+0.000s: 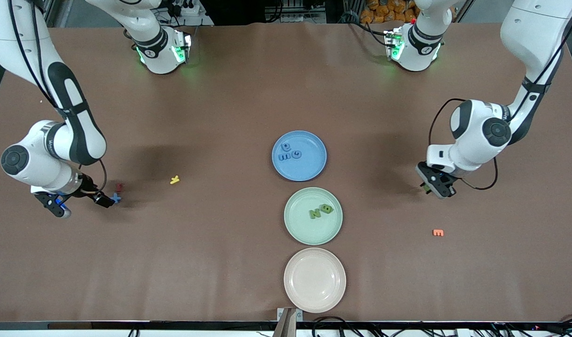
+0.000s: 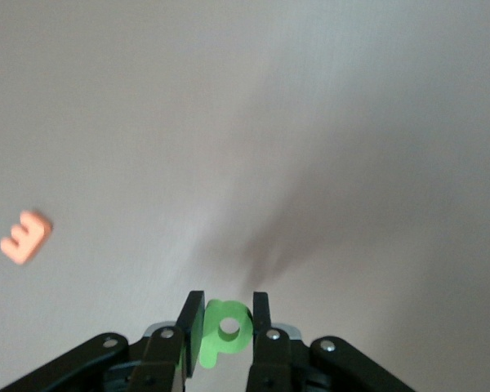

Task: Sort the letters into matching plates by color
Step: 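Lower the green P onto the green plate and open the left gripper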

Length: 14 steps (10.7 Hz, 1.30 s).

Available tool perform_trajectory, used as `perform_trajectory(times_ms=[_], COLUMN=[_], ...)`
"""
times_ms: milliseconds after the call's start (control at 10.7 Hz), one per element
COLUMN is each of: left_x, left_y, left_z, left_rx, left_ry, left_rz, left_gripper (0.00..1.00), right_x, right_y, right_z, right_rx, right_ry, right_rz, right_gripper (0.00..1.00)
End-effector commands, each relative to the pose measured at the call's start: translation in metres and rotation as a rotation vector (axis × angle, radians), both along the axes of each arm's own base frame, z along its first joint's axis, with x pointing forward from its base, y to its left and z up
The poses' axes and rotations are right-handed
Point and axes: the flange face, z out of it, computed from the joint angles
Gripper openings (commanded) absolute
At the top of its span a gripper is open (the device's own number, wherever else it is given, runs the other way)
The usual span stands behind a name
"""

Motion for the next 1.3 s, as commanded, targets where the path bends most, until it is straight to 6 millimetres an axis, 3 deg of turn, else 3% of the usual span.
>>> perform_trajectory(times_ms=[0,279,466,931,1118,1211], left_x=[0.03,0.043,0.051,0.06,0.063,0.061], left_y=[-0.081,-0.157,-0.19,-0.261,-0.273,-0.289], left_z=[0.043,0.044,0.046,0.045,0.038,0.036], left_rx=[-0.076,-0.157,-0.206,-0.298,-0.321,-0.334], left_ry=[0.038,0.064,0.082,0.129,0.161,0.178], left_rz=[0.236,0.414,0.538,0.724,0.818,0.865], left_gripper=[0.0,0.0,0.0,0.0,0.0,0.0], right_x=[0.0,0.001,0.001,-0.001,-0.004,-0.004], right_y=[0.002,0.008,0.01,0.012,0.011,0.012], right_z=[-0.019,-0.032,-0.034,-0.036,-0.039,-0.039], right_rx=[0.007,-0.001,-0.002,-0.001,0.001,0.001], right_ry=[-0.019,-0.037,-0.036,-0.03,-0.022,-0.022], right_rz=[0.007,0.016,0.02,0.036,0.041,0.044], right_gripper=[1.0,1.0,0.94,0.32,0.19,0.14])
